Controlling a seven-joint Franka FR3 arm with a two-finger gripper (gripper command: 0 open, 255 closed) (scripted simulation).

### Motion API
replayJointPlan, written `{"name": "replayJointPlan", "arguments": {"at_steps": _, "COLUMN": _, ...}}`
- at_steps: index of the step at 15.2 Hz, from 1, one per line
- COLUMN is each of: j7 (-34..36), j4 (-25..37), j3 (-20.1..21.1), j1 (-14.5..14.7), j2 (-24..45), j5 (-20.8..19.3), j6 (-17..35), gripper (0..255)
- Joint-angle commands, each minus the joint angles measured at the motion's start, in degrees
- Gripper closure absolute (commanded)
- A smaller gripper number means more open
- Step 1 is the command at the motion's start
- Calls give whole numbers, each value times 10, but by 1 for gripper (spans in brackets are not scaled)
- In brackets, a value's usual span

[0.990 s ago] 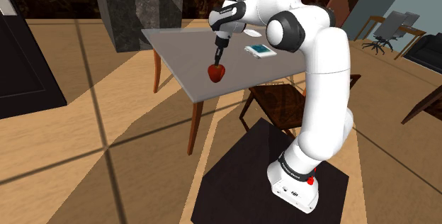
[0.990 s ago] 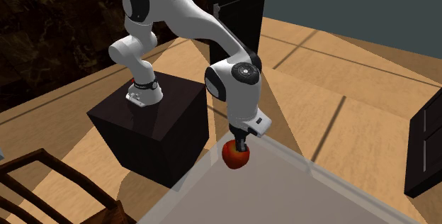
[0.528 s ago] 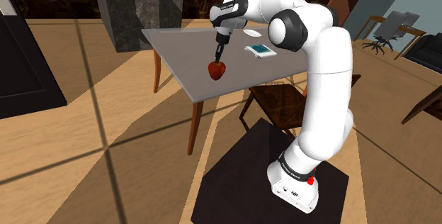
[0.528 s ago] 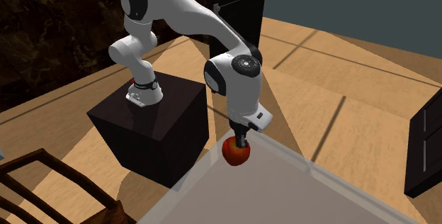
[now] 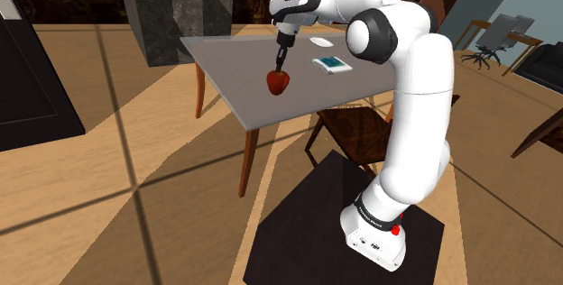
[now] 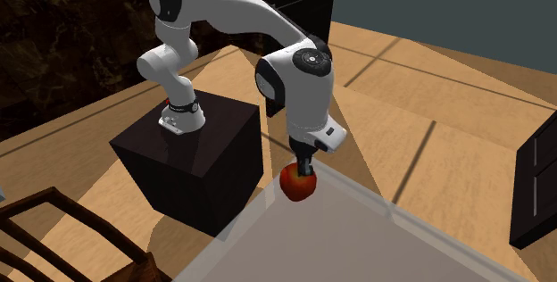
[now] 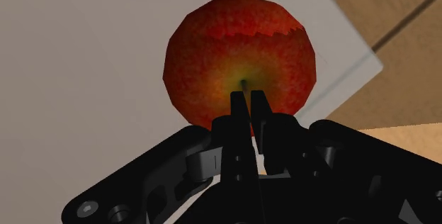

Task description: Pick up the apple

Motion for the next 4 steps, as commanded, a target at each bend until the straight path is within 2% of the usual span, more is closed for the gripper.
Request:
{"name": "replayJointPlan", "arguments": {"at_steps": 1, "j7": 3, "j4": 11, "j3": -1, "j1": 0, "j2": -4, "j5": -2, "j6": -15, "gripper": 255}}
{"name": "replayJointPlan", "arguments": {"at_steps": 4, "j7": 4, "j4": 17, "j3": -2, "j1": 0, "j2": -6, "j5": -3, "j6": -22, "gripper": 255}}
